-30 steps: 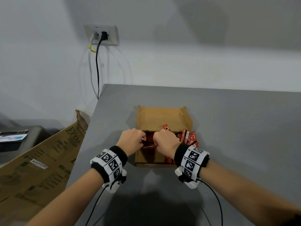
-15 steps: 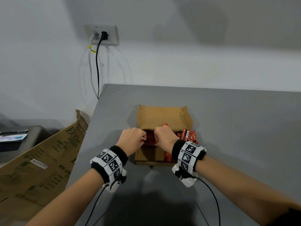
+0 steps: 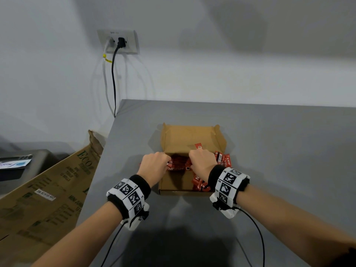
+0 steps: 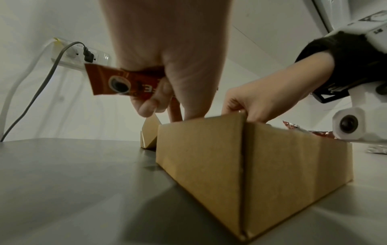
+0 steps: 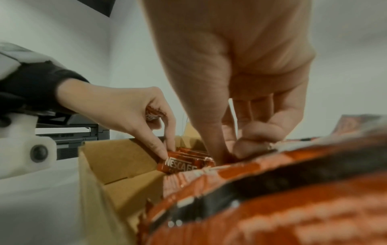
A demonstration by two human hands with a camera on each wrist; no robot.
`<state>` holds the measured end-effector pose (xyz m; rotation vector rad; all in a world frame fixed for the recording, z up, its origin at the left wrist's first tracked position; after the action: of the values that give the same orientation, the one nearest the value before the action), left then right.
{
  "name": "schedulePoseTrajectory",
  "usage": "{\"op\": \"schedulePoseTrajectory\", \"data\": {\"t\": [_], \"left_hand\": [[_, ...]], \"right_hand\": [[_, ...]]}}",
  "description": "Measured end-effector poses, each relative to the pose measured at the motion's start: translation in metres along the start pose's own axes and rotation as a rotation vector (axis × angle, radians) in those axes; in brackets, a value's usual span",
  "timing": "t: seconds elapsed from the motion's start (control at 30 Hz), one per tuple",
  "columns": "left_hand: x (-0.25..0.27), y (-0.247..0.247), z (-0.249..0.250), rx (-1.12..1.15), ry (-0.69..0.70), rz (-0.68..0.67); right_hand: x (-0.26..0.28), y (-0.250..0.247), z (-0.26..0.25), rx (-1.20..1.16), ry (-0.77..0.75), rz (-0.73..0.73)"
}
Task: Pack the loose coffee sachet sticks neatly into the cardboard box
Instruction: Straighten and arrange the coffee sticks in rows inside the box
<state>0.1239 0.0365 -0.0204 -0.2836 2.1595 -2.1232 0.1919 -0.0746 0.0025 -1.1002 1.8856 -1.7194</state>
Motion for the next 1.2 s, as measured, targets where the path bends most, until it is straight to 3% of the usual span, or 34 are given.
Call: {"op": "schedulePoseTrajectory", "data": {"t": [0.4,0.57,0.7,0.83,0.93,1.07,1.2], "left_hand": [[0.003,0.001,0.002,-0.013,-0.040,0.048],[0.005,0.000,0.001,0.027,-0.042,0.070],[0.013,-0.019,0.000,0.299,-0.001,0.301],[0.018,-0.050,0.002,0.880,0.031,0.518],[0.018,-0.056,0.015,1.040,0.076,0.533],[0.019,-0.047,0.010,1.020,0.013,0.487],[0.021,-0.040,-0.006,1.083,-0.086,0.431]], "right_hand": [[-0.003,-0.002,-0.001,0.015,-0.085,0.002],[-0.004,0.002,0.003,0.009,-0.052,-0.043],[-0.002,-0.010,0.006,-0.189,-0.091,0.015],[0.002,-0.019,-0.009,-0.616,-0.253,0.041],[0.006,-0.019,-0.021,-0.783,-0.335,0.063],[0.009,-0.026,-0.011,-0.819,-0.261,0.172],[0.013,-0.028,0.006,-0.812,-0.182,0.193]]}}
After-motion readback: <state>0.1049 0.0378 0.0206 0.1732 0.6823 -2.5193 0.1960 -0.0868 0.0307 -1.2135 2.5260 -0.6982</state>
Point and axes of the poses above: each hand's wrist, its own x-axis away from the middle knuckle, its own y-axis out of the palm, z = x × y, the point moved 5 cm from there along -x, towards the middle knuckle, and after that the axes turned 8 degrees about -x, right-handed, at the moved point
